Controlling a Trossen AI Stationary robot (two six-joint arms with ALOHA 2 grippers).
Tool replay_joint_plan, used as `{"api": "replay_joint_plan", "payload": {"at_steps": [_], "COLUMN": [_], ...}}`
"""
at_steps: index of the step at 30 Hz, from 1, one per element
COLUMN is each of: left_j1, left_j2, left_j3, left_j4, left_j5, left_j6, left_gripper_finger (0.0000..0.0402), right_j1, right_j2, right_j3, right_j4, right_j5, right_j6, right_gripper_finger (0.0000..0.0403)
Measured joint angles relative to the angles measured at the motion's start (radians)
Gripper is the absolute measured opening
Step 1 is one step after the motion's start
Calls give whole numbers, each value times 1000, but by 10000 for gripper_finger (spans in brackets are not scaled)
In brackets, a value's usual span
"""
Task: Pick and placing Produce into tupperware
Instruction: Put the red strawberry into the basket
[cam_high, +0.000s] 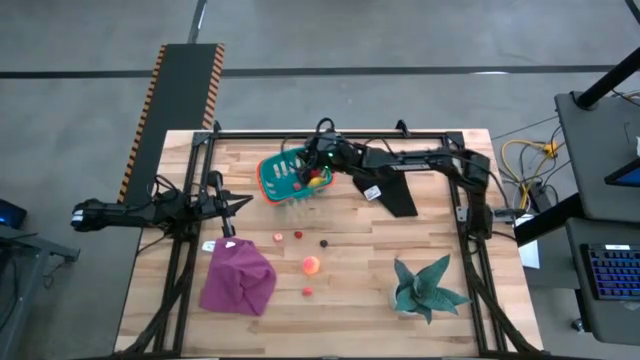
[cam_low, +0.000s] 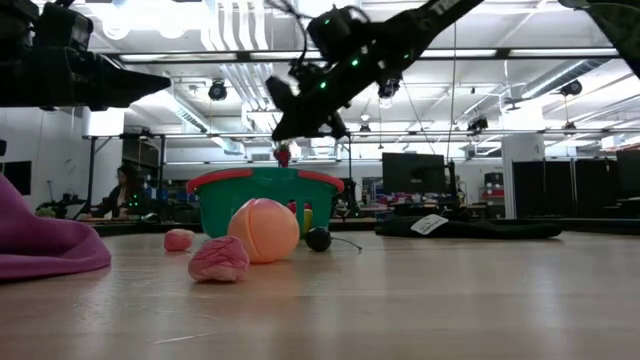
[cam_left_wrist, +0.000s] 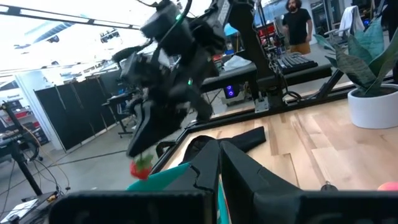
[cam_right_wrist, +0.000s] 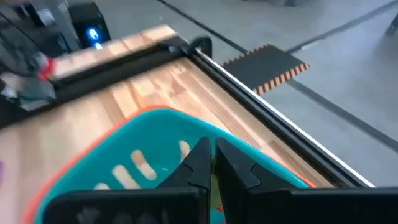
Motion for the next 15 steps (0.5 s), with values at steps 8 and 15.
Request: {"api": "replay_joint_plan", "payload": {"at_steps": [8, 15], "left_j1": [0, 0], "left_j2": [8, 12], "left_j3": [0, 0], "left_j4": [-2, -2], "left_j5": [0, 1], "left_j6": [-3, -6], "left_gripper_finger": [2, 2], "right_j1": [-19, -24], "right_j2": [101, 98], "right_j3": [134, 145], "right_j4": [-173, -267], "right_j5": [3, 55], "right_j6": [-43, -88], "right_gripper_finger": [8, 8]}}
